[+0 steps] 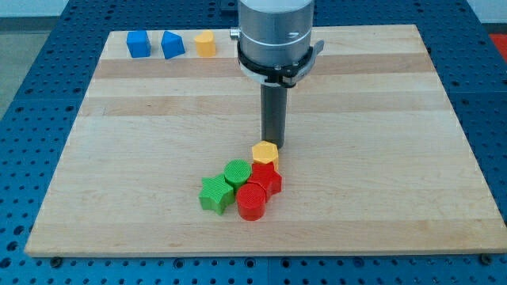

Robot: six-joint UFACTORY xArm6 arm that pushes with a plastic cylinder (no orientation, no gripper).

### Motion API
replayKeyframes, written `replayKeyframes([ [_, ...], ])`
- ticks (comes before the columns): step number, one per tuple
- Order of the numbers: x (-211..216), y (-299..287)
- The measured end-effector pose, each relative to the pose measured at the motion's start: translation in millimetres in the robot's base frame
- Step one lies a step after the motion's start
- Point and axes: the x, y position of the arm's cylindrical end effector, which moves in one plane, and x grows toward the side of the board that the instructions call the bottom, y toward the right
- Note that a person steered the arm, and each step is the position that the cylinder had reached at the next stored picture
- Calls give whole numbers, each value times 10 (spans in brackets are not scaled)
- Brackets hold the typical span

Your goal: Touch the left side of the blue cube

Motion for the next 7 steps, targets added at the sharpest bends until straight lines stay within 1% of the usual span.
replayKeyframes([
  [1, 30, 0],
  [2, -115, -166],
  [3, -305, -596],
  [5, -786, -1685],
  [7, -1534, -2743],
])
